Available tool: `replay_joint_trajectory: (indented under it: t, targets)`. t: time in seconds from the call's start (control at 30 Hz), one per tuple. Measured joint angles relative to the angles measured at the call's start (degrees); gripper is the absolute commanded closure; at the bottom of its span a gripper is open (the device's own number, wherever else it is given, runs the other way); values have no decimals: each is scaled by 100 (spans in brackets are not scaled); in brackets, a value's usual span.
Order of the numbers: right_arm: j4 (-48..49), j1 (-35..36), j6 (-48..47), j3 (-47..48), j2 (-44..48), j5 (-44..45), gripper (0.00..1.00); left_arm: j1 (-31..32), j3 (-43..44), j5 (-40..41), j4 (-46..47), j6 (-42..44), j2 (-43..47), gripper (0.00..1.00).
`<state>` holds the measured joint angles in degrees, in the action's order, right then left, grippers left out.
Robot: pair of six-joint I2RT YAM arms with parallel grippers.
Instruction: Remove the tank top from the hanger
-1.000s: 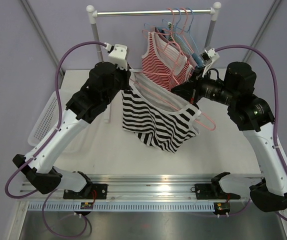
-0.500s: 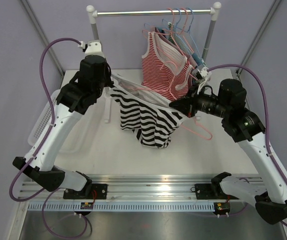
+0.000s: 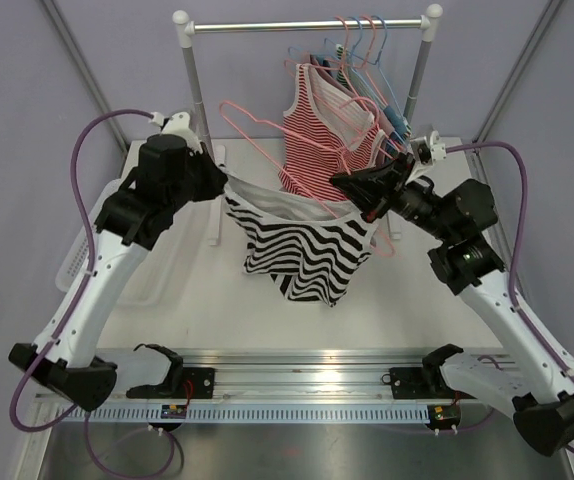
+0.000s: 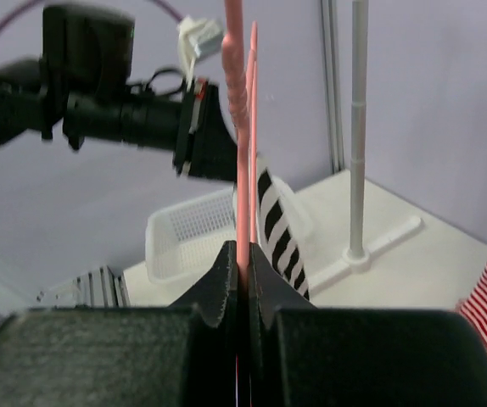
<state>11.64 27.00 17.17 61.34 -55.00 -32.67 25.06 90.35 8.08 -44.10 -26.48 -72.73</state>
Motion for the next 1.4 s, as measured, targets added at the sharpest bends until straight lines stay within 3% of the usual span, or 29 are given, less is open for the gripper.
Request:
replay_joint_trajectory:
  t: [0.13, 0.3, 0.37, 0.5, 0.57, 0.6, 0.63, 0.7, 0.73, 0.97, 1.13, 1.4]
  targets:
    - [1958, 0, 881, -4, -885, 17, 100, 127, -798, -1043, 367, 46, 763, 100]
    - [4448, -2, 1919, 4, -2026, 341, 100, 415, -1137, -2026, 483, 391, 1167, 100]
    - [4597, -4, 2065, 37, -2232, 514, 100, 468, -1220, -1937, 354, 505, 1202, 100]
    - [3067, 20, 1657, 616, -2186, 973, 100, 466, -1259, -737, -203, 629, 1161, 97]
    - [2028, 37, 1239, 1080, -2103, 1231, 100, 457, -1259, -221, -450, 699, 1119, 88]
    - [1561, 46, 1047, 1287, -2061, 1353, 100, 442, -1259, -70, -533, 734, 1104, 82]
    - [1051, 61, 855, 1506, -2024, 1497, 100, 439, -1259, 13, -597, 774, 1093, 66]
    - [175, 76, 555, 1915, -2002, 1738, 100, 442, -1261, 39, -645, 833, 1097, 52]
    - [-295, 81, 402, 2140, -2017, 1856, 100, 442, -1261, 37, -647, 863, 1110, 37]
    - [-2743, 85, -273, 3440, -2404, 2328, 100, 442, -1250, 136, -756, 1049, 1292, 1]
    - [-3936, 94, -616, 5241, -3609, 2723, 100, 442, -1246, 295, -857, 1213, 1543, 1]
    - [-4983, 96, -1084, 8214, -5707, 3394, 100, 448, -1589, 678, -914, 1344, 1847, 1]
